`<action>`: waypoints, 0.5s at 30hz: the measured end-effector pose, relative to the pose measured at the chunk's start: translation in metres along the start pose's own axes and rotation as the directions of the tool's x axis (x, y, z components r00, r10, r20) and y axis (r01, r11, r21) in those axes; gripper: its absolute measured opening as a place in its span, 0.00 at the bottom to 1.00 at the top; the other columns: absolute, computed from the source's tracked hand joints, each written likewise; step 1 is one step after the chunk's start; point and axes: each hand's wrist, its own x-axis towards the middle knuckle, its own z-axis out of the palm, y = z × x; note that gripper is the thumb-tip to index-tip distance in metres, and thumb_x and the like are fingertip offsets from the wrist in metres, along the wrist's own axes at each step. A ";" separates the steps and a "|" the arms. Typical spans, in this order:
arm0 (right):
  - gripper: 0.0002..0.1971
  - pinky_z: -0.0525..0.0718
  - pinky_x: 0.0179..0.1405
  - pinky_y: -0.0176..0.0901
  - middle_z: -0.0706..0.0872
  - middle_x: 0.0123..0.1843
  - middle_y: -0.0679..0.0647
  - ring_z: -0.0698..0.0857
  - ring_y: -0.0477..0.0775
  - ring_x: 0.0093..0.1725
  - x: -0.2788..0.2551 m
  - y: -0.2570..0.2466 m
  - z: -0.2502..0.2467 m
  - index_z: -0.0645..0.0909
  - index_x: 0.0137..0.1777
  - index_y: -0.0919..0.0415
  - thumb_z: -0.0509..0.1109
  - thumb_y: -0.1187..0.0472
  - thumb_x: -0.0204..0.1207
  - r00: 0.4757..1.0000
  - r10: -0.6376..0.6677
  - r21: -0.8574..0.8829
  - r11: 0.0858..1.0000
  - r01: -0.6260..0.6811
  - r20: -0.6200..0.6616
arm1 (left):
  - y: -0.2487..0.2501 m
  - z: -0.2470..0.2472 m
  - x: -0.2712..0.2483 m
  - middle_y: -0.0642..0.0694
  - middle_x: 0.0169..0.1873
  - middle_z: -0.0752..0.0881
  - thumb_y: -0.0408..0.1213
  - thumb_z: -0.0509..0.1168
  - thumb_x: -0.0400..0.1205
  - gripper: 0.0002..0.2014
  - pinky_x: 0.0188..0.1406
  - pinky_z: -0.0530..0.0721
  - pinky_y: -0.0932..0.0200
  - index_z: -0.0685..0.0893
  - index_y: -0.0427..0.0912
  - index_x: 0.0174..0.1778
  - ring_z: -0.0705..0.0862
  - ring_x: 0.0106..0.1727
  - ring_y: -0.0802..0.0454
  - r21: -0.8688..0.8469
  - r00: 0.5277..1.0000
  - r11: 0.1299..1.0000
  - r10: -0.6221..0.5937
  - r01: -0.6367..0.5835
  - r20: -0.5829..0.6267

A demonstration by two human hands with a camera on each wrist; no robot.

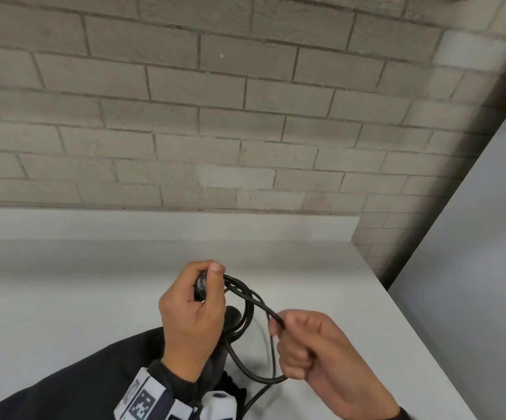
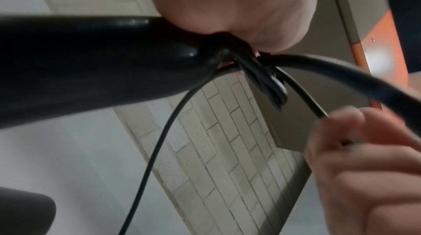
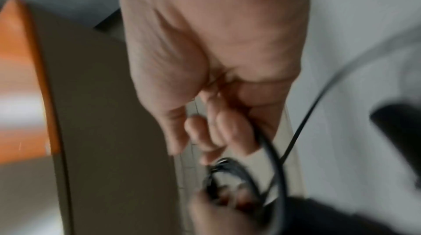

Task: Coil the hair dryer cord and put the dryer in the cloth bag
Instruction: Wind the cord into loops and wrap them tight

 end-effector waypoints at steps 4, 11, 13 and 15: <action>0.13 0.82 0.52 0.47 0.85 0.33 0.55 0.86 0.65 0.49 0.001 0.033 -0.013 0.82 0.37 0.56 0.84 0.51 0.66 0.975 -0.215 -0.104 0.970 0.221 0.059 | 0.003 -0.007 0.004 0.46 0.23 0.82 0.50 0.62 0.84 0.12 0.24 0.79 0.65 0.84 0.48 0.43 0.80 0.20 0.51 -0.069 0.998 0.996 -0.062 0.063 0.027; 0.11 0.83 0.61 0.62 0.84 0.38 0.64 0.88 0.68 0.45 -0.001 0.058 -0.011 0.81 0.61 0.72 0.68 0.68 0.81 0.966 -0.245 0.372 0.891 0.259 -0.084 | 0.005 -0.003 0.002 0.43 0.24 0.81 0.45 0.63 0.83 0.10 0.19 0.79 0.64 0.83 0.43 0.43 0.79 0.16 0.47 -0.149 0.992 0.980 -0.125 0.128 0.033; 0.26 0.88 0.32 0.53 0.74 0.24 0.58 0.79 0.56 0.21 -0.007 0.058 -0.014 0.88 0.48 0.71 0.90 0.56 0.55 0.981 -0.134 0.351 0.920 0.176 -0.141 | 0.004 -0.003 0.000 0.45 0.22 0.81 0.50 0.63 0.83 0.12 0.18 0.79 0.63 0.83 0.45 0.44 0.79 0.16 0.48 -0.144 0.993 0.983 -0.113 0.116 0.029; 0.30 0.75 0.16 0.39 0.68 0.21 0.55 0.66 0.47 0.13 -0.017 0.046 -0.020 0.88 0.45 0.72 0.90 0.51 0.49 0.976 -0.081 0.227 0.966 0.127 -0.203 | 0.003 -0.005 0.001 0.46 0.21 0.81 0.54 0.62 0.81 0.14 0.18 0.79 0.62 0.84 0.47 0.44 0.80 0.16 0.49 -0.128 0.994 0.986 -0.109 0.111 0.022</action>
